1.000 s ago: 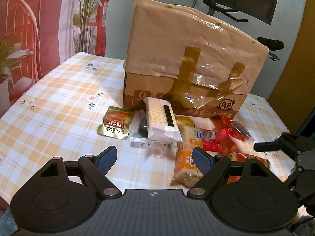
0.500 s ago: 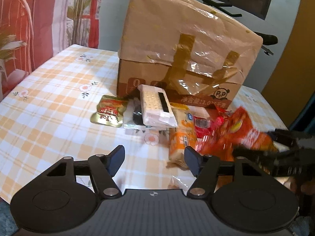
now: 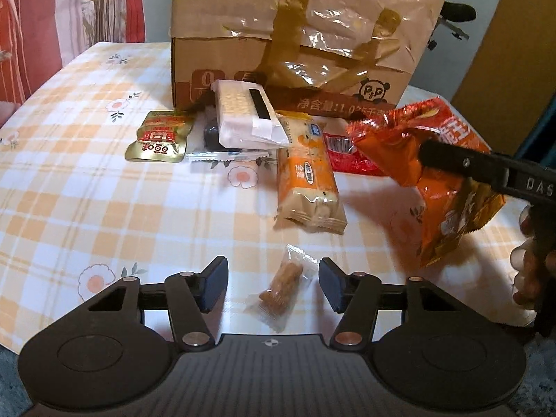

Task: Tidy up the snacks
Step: 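Grasp the orange chip bag with the right gripper while the left grasps a small clear snack packet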

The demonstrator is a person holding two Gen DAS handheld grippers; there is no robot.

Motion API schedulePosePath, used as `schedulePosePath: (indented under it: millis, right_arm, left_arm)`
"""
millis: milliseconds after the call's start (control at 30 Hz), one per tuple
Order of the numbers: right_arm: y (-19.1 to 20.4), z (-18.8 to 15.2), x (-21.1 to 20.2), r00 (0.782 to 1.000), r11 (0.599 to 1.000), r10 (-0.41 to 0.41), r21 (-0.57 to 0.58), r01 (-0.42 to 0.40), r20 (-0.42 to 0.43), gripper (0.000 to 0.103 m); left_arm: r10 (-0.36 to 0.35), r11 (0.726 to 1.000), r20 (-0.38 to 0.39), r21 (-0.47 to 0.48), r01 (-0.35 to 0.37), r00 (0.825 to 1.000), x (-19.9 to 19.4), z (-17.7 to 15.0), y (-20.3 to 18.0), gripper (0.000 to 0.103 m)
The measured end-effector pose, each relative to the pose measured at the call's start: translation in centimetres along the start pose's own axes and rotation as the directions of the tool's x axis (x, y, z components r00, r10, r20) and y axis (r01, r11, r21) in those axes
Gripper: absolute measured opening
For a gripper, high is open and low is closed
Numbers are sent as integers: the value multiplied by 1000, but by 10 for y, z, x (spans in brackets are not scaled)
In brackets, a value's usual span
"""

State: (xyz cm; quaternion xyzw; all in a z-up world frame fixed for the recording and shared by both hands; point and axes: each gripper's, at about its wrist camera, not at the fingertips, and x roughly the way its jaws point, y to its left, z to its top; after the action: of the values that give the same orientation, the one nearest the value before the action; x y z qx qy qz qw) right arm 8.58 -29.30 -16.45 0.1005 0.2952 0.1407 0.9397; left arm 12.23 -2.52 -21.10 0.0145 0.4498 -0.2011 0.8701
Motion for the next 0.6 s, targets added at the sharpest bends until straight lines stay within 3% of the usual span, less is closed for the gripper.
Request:
schedulePosePath:
  millis: [100, 167, 233, 267, 467, 600]
  right_arm:
    - [0, 0, -2, 1000, 1000, -5, 2, 5, 12, 80]
    - [-1, -2, -5, 1000, 1000, -7, 5, 7, 17, 80]
    - [-2, -3, -5, 1000, 1000, -3, 10, 3, 14, 80]
    - [-1, -4, -5, 1000, 1000, -3, 10, 2, 13, 80]
    - [0, -4, -6, 1000, 1000, -4, 1, 4, 20, 80]
    - [-1, -5, -6, 1000, 1000, -6, 13, 6, 22, 80]
  left_arm:
    - [11, 1000, 0, 24, -11, 1000, 1, -1, -4, 60]
    - [40, 998, 5, 53, -40, 999, 1, -2, -8, 50]
    - [71, 995, 14, 73, -72, 997, 3, -2, -11, 30]
    - [80, 994, 19, 70, -81, 997, 4, -2, -10, 26]
    - [94, 995, 47, -48, -91, 994, 4, 5, 16, 25]
    - [100, 993, 60, -73, -96, 993, 4, 7, 24, 25]
